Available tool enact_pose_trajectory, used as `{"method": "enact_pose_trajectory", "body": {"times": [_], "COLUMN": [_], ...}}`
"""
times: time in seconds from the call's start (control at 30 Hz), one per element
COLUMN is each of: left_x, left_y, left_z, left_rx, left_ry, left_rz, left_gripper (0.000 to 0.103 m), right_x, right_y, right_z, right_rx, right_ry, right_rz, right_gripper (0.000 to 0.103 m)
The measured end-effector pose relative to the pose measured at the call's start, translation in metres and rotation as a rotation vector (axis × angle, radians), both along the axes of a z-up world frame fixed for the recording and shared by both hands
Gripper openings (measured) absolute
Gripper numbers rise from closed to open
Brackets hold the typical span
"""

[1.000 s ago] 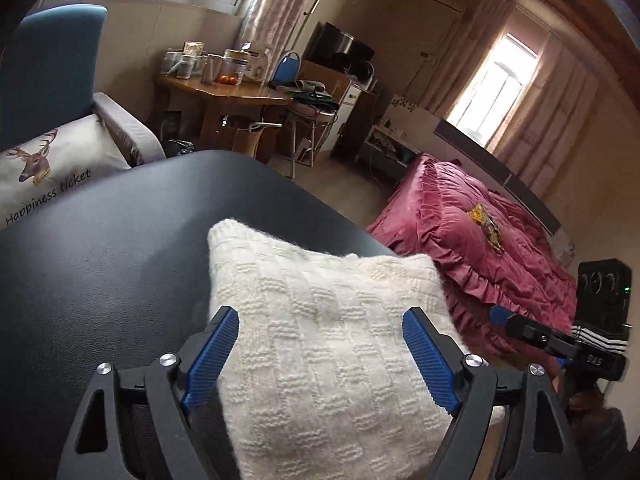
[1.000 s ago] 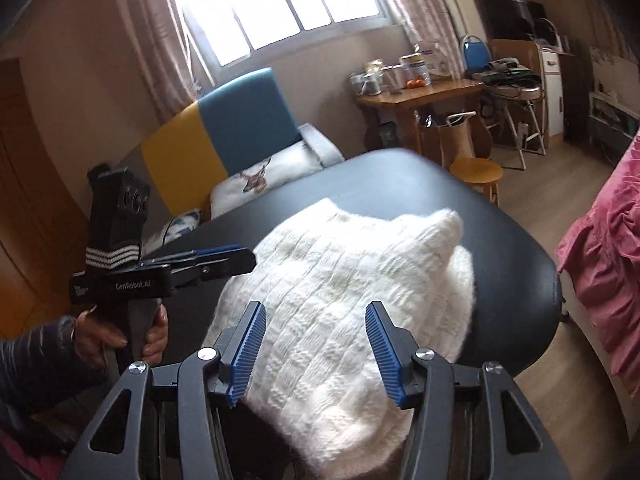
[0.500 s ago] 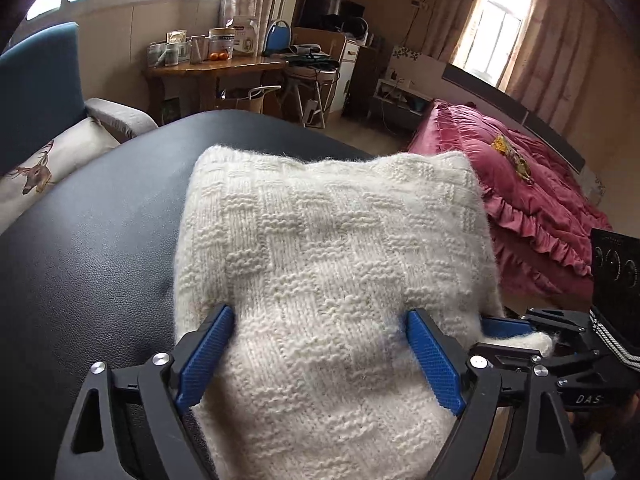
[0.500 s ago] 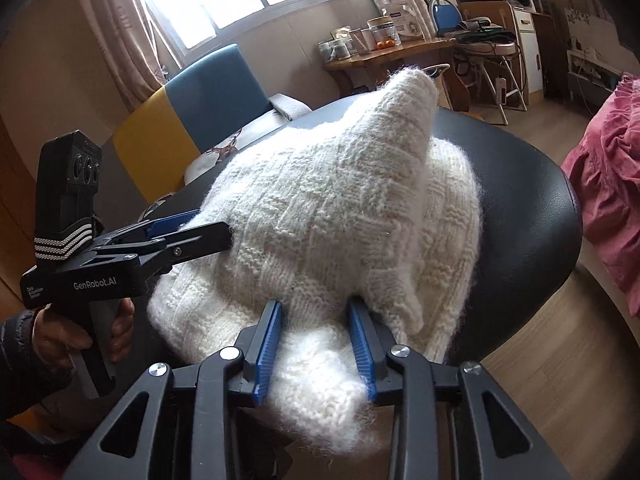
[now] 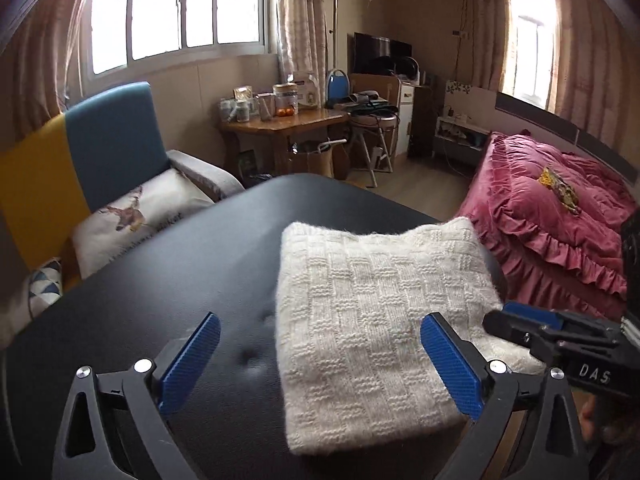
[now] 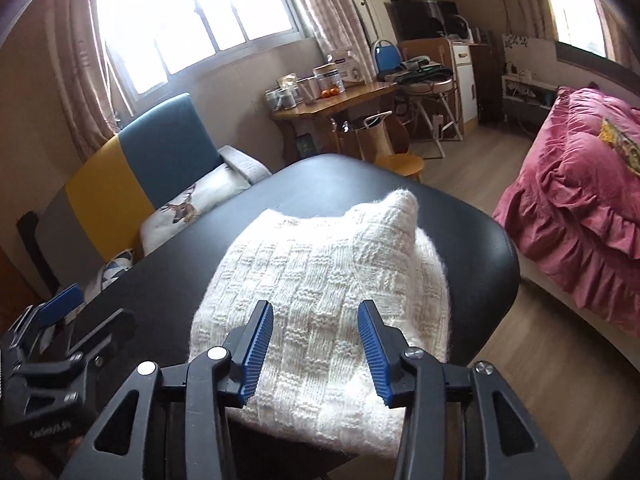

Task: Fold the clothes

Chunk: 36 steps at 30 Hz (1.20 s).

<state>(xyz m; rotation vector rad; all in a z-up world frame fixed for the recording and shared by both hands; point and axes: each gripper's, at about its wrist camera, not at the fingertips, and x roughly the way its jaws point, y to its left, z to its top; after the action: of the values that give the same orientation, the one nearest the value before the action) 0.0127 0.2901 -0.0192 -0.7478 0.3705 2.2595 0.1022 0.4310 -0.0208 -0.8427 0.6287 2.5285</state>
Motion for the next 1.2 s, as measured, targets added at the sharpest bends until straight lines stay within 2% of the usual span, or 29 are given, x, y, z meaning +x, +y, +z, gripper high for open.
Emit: {"method": "enact_pose_trajectory", "body": {"times": [0.1,0.2,0.37,0.5,0.67,0.9,1.2], "left_x": [0.014,0.021,0.02,0.012,0.004,0.001,0.005], "left_y": [-0.014,-0.032,-0.056,-0.069,-0.076,-0.077,-0.071], "left_z": [0.009,0.015,0.021,0.026,0.027,0.024,0.028], "left_rx": [-0.017,0.009,0.054,0.095,0.093,0.094,0.076], "left_ry": [0.047,0.04,0.017,-0.016,-0.032,-0.048,-0.042], "left_rz": [0.046,0.059,0.155,0.236,0.32,0.331,0.29], "left_gripper": [0.103,0.103,0.103,0.103,0.103,0.103,0.103], "right_x": [-0.009,-0.018,-0.026,-0.031,-0.035,-0.043,-0.047], "right_y": [-0.016,-0.032,-0.047,-0.047,-0.048,-0.059,-0.061], "right_z": [0.005,0.008,0.016,0.02,0.02,0.014,0.009], "right_rx": [0.046,0.12,0.223,0.261,0.276,0.293,0.273], "right_ry": [-0.017,-0.055,-0.073,-0.088,-0.1,-0.125,-0.143], "right_rz": [-0.036,-0.023,0.003,0.01,0.021,0.071,0.111], "right_gripper": [0.045,0.045,0.045,0.045,0.045,0.045,0.045]}}
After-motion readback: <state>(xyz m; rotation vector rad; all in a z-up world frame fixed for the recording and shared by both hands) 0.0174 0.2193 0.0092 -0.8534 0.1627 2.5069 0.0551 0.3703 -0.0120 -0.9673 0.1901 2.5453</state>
